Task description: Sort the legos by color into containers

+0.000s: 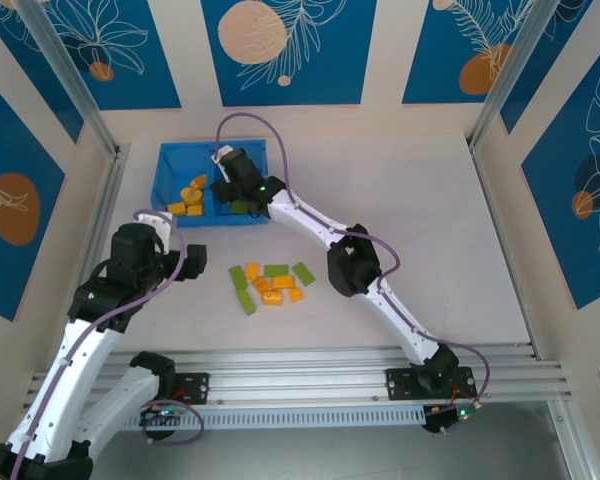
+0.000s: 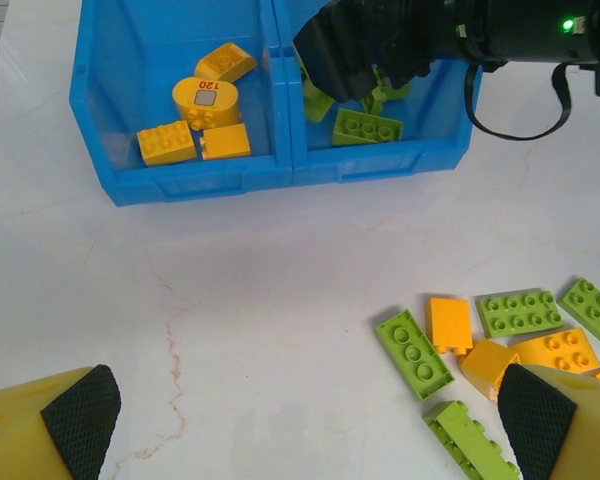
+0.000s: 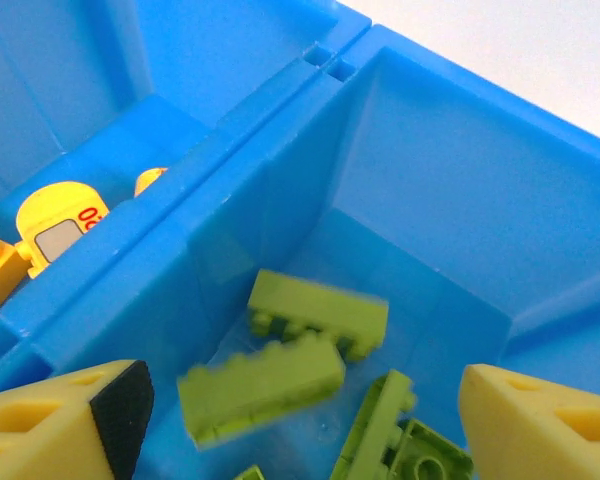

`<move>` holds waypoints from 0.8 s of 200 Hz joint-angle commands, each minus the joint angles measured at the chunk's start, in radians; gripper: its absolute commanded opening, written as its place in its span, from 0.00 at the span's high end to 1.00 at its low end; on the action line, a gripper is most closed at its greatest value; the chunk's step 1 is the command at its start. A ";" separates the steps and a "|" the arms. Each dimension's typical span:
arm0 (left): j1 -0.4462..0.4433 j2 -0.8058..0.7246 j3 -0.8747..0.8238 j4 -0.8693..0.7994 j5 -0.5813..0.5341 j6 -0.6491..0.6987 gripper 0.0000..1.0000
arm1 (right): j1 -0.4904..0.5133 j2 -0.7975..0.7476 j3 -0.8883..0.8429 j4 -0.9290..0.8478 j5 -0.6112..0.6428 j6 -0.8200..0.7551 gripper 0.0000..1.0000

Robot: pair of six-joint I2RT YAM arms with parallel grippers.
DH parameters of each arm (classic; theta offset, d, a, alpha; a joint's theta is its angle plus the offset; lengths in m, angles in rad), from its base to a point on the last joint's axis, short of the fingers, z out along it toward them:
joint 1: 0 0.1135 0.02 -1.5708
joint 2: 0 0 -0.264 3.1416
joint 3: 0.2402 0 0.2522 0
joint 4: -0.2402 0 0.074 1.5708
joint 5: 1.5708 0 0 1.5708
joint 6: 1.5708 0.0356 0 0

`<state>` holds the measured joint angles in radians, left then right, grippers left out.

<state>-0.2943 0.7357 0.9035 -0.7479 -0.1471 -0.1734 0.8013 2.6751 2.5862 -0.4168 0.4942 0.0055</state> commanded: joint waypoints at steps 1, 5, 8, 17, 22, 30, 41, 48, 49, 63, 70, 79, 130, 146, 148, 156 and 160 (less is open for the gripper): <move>0.015 0.010 -0.008 -0.002 -0.017 0.002 0.00 | 0.010 -0.095 0.020 -0.041 -0.003 -0.016 0.19; 0.015 0.012 -0.009 -0.001 -0.017 0.001 0.00 | 0.010 -0.110 0.011 -0.045 -0.003 -0.011 0.19; 0.016 0.015 -0.009 -0.002 -0.017 0.000 0.00 | 0.010 -0.120 0.004 -0.048 -0.004 -0.007 0.19; 0.016 0.022 -0.008 -0.002 -0.019 -0.002 0.00 | 0.012 -0.165 -0.030 -0.055 -0.009 0.003 0.20; 0.015 0.024 -0.009 -0.002 -0.019 -0.004 0.00 | 0.012 -0.192 -0.056 -0.056 -0.014 0.010 0.20; 0.015 0.030 -0.009 -0.001 -0.019 -0.007 0.00 | 0.015 -0.245 -0.109 -0.055 -0.027 0.025 0.21; 0.015 0.038 -0.009 0.000 -0.017 -0.017 0.00 | 0.016 -0.330 -0.203 -0.046 -0.047 0.046 0.21; 0.016 0.042 -0.009 0.001 -0.017 -0.030 0.00 | 0.015 -0.392 -0.274 -0.035 -0.066 0.062 0.21; 0.015 0.043 -0.009 0.001 -0.017 -0.032 0.00 | 0.015 -0.401 -0.285 -0.033 -0.068 0.063 0.21; 0.014 0.055 -0.012 0.011 -0.008 -0.067 0.00 | 0.011 -0.534 -0.438 -0.010 -0.132 0.087 0.21; 0.015 0.064 -0.012 0.015 -0.005 -0.098 0.00 | 0.008 -0.602 -0.507 -0.007 -0.173 0.097 0.21; 0.014 0.077 -0.015 0.018 0.008 -0.148 0.00 | 0.003 -0.685 -0.597 -0.009 -0.224 0.107 0.21; -0.019 0.135 -0.066 0.112 0.244 -0.395 0.00 | -0.021 -1.170 -1.122 -0.011 -0.458 0.210 0.20; -0.066 0.149 -0.085 0.147 0.257 -0.443 0.00 | -0.028 -1.282 -1.277 -0.011 -0.472 0.283 0.20; -0.072 0.152 -0.086 0.148 0.255 -0.447 0.00 | -0.028 -1.295 -1.296 -0.011 -0.470 0.293 0.20; -0.099 0.162 -0.089 0.156 0.241 -0.456 0.00 | -0.029 -1.337 -1.366 -0.011 -0.462 0.340 0.20; -0.109 0.167 -0.091 0.161 0.235 -0.458 0.00 | -0.028 -1.351 -1.397 -0.011 -0.458 0.373 0.21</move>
<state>-0.3431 0.8856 0.8299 -0.6537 0.0353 -0.5282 0.7795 1.3907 1.3613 -0.4084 0.0986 0.2188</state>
